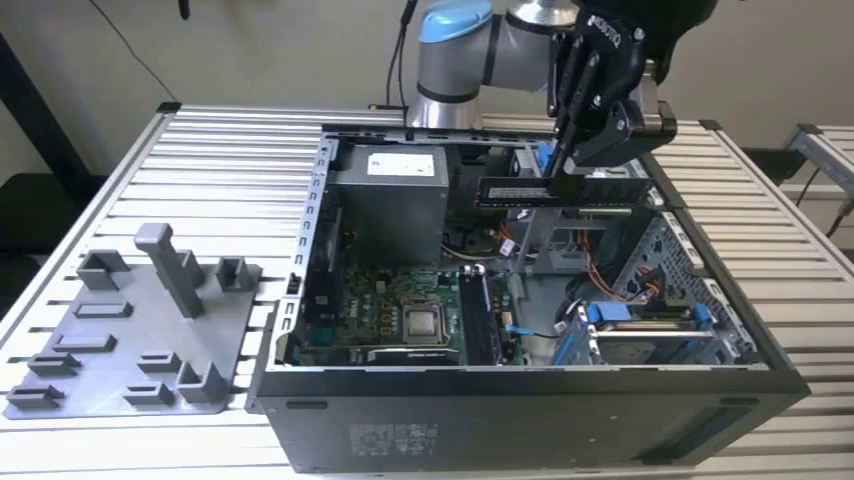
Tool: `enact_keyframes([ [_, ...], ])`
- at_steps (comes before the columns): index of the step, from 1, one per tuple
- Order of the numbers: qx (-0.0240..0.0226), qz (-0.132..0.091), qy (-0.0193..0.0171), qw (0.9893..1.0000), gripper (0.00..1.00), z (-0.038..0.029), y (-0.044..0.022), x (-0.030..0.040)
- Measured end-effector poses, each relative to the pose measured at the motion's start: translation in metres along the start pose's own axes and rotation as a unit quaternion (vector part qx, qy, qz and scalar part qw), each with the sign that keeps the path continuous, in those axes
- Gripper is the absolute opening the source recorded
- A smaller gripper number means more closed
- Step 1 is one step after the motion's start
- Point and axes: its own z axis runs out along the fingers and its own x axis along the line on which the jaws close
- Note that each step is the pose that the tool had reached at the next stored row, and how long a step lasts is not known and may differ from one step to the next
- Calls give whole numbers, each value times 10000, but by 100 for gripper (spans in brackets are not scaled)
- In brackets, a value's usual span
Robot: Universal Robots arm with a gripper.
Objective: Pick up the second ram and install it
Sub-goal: 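Pick up the second ram and move it above second insertion slot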
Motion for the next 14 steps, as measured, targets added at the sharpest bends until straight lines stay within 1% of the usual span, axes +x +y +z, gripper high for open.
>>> enact_keyframes([
  [5,0,0,0,10000,14,0,-1,-1],
  [9,0,11,-2,10000,14,0,0,-28],
  [11,0,34,-17,10000,14,0,6,-36],
  [12,2,51,-50,10000,14,1,12,-37],
  [13,3,71,-109,9999,14,1,15,-37],
  [14,6,93,-183,9998,14,0,19,-38],
])
